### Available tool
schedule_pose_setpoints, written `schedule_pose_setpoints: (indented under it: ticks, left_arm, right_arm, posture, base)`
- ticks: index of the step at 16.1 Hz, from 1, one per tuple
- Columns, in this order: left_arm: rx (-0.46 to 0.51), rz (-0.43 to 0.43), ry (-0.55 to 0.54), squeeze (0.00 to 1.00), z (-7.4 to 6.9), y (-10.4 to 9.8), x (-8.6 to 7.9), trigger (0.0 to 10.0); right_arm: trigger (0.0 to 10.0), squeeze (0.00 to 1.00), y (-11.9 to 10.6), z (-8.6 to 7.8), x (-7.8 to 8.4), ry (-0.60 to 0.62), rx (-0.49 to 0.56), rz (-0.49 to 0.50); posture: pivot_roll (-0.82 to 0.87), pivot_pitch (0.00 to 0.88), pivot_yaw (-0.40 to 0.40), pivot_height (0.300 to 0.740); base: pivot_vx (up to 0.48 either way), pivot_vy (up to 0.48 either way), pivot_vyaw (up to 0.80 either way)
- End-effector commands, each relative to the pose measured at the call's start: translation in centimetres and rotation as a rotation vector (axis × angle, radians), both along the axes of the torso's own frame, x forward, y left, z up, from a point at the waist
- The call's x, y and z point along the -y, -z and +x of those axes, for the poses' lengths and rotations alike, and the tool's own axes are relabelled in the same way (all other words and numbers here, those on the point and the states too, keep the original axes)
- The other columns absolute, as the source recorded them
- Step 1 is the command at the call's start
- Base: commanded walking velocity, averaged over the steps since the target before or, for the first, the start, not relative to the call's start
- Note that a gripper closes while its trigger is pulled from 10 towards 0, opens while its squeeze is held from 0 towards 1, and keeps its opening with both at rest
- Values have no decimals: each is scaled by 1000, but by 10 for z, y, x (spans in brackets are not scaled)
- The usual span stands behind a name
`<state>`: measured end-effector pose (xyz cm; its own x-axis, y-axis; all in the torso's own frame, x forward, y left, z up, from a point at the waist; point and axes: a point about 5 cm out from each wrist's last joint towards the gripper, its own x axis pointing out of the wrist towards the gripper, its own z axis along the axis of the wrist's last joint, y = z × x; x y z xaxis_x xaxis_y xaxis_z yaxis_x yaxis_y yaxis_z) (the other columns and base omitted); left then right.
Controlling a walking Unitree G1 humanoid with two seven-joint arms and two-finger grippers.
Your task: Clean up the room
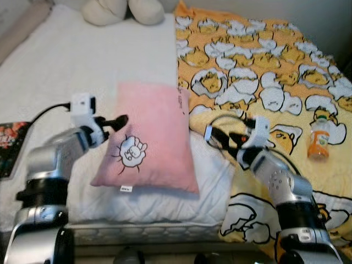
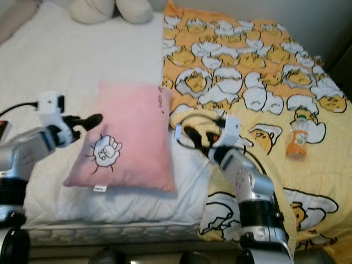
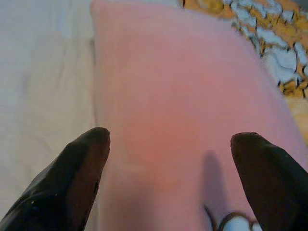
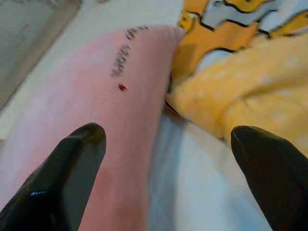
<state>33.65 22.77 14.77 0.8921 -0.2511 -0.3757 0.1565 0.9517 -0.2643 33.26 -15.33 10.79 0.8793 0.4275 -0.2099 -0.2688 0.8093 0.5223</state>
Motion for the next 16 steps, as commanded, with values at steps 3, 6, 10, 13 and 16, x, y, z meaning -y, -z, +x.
schedule_pose_setpoints:
  ticks: [3, 6, 10, 13, 16]
  left_arm:
    - [-42, -26, 49, 0, -10, 9, 20, 10000]
    - [-109, -11, 102, 0, -22, 24, 38, 10000]
    - [-148, 73, 108, 0, -28, 38, 42, 10000]
    - [-196, 109, 128, 0, -35, 59, 56, 10000]
    - [-209, 180, 97, 0, -37, 77, 56, 10000]
  right_arm:
    - [10000, 0, 8, 4, -18, -30, -16, 92]
    - [10000, 0, 26, 2, -55, -69, -98, 206]
    - [10000, 0, 36, 0, -81, -57, -134, 326]
    - [10000, 0, 40, -3, -103, -130, -125, 251]
    - [10000, 0, 54, -8, -96, -148, -124, 98]
  posture:
    - [-36, 193, -70, 740]
    - [-24, 199, -62, 740]
    - [-18, 205, -53, 740]
    - [-10, 202, -50, 740]
    - [-9, 199, -56, 740]
  base:
    - [0, 0, 0]
    - [0, 0, 0]
    - [0, 0, 0]
    - [0, 0, 0]
    - [0, 0, 0]
